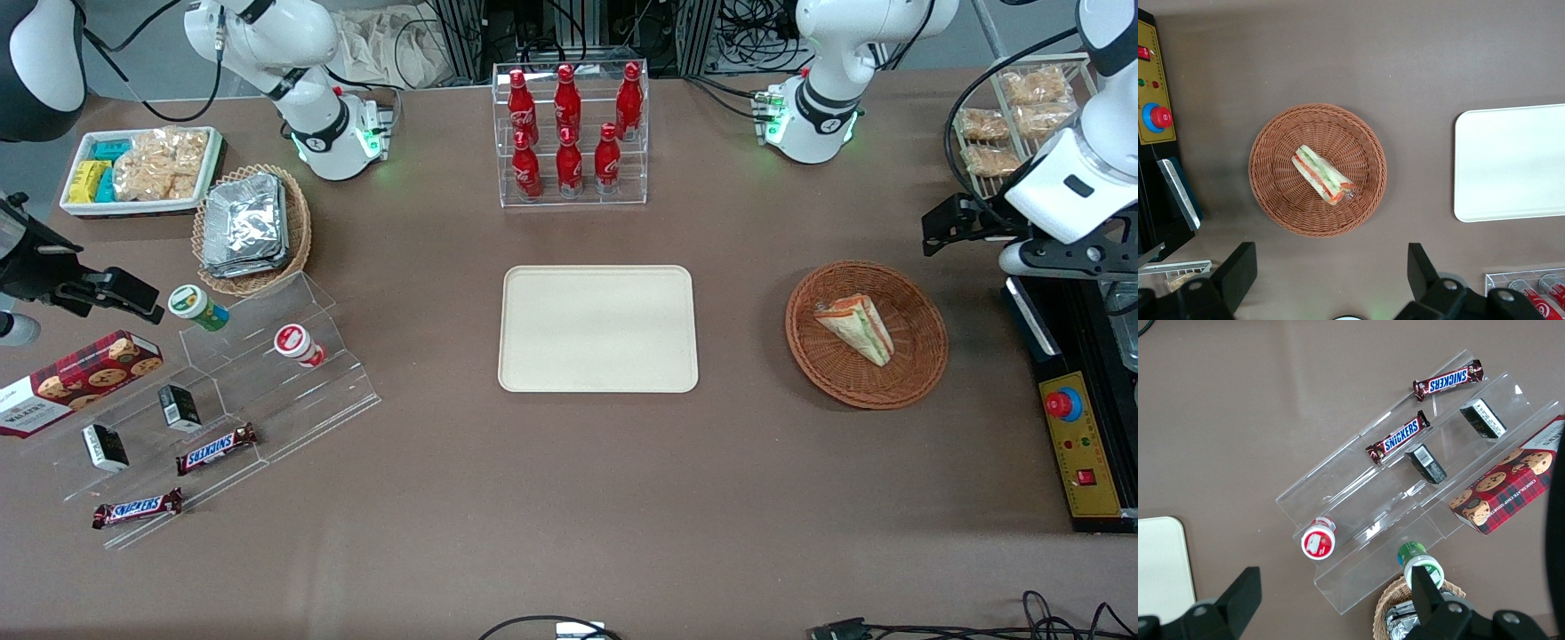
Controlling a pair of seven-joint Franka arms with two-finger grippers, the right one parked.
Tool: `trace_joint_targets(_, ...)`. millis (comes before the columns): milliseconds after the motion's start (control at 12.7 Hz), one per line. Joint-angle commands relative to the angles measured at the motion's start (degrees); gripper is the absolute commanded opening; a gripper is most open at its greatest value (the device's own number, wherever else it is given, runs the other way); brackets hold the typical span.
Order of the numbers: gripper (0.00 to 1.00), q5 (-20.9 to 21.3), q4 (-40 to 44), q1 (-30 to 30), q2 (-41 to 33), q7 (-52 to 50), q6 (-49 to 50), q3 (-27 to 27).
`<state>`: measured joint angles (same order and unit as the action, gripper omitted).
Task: Place sandwich from basket to tray
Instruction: 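Move the left gripper over the sandwich in the wicker basket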
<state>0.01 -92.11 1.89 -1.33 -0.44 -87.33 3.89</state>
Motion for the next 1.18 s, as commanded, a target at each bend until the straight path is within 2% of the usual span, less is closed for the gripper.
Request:
trace_joint_targets(0,1.00,-0.63,1.93,-0.75,0.63,-0.35,1.81,0.42)
trace_joint_targets(474,1.00,0.07,1.23,-1.10,1.68,1.14,2.61,0.24)
trace_joint_targets(789,1.00,0.52,-6.83,-1.27,0.63,-0.87,-2.92,-0.28)
trace_joint_targets(1105,1.00,0.43,-16.15,-1.27,-1.39,-8.85,-11.09,-1.25)
